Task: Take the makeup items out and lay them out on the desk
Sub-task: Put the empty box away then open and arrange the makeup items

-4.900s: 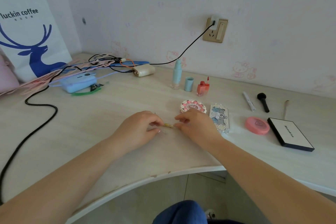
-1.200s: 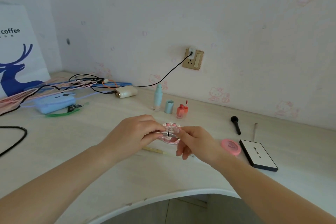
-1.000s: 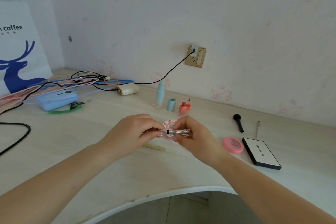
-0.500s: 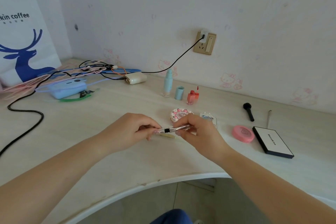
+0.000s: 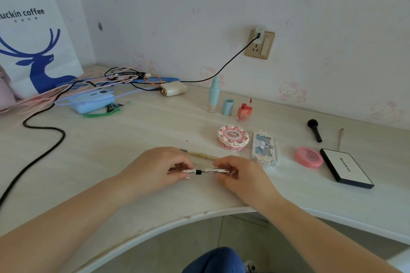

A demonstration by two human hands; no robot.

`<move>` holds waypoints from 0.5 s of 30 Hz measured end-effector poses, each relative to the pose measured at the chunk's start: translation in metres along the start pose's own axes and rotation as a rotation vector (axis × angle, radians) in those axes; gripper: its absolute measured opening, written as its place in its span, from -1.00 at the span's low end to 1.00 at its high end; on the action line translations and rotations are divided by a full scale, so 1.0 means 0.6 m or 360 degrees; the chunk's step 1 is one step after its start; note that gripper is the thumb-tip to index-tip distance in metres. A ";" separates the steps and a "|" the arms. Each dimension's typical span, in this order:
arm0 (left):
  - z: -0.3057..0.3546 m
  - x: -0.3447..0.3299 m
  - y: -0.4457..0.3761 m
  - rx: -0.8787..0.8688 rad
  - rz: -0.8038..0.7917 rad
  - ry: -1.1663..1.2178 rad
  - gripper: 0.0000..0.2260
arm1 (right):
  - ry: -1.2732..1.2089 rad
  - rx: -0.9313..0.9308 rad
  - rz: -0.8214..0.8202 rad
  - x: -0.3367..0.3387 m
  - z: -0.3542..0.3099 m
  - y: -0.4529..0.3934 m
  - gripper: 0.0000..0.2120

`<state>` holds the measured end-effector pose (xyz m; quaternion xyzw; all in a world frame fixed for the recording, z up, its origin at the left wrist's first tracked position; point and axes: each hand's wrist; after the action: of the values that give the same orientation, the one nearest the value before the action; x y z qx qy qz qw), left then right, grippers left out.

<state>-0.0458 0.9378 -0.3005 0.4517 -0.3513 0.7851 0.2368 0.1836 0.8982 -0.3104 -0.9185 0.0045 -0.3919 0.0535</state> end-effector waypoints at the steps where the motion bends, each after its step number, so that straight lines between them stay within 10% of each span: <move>1: -0.001 -0.002 0.001 0.0005 -0.0003 -0.0037 -0.85 | 0.0058 0.0004 0.0022 -0.003 0.001 0.001 -0.82; 15: -0.008 -0.022 -0.006 0.0026 0.0080 -0.0161 -0.85 | 0.0346 0.0116 0.0171 -0.016 0.010 -0.010 -0.77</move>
<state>-0.0393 0.9431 -0.3125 0.4838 -0.3676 0.7698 0.1953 0.1809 0.9050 -0.3207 -0.8665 0.0452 -0.4856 0.1069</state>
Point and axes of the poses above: each hand's wrist, its own y-axis away from the middle knuckle, its own x-axis out of the back of the hand, z = x × y, and after that the axes turned 9 degrees about -x, right-handed
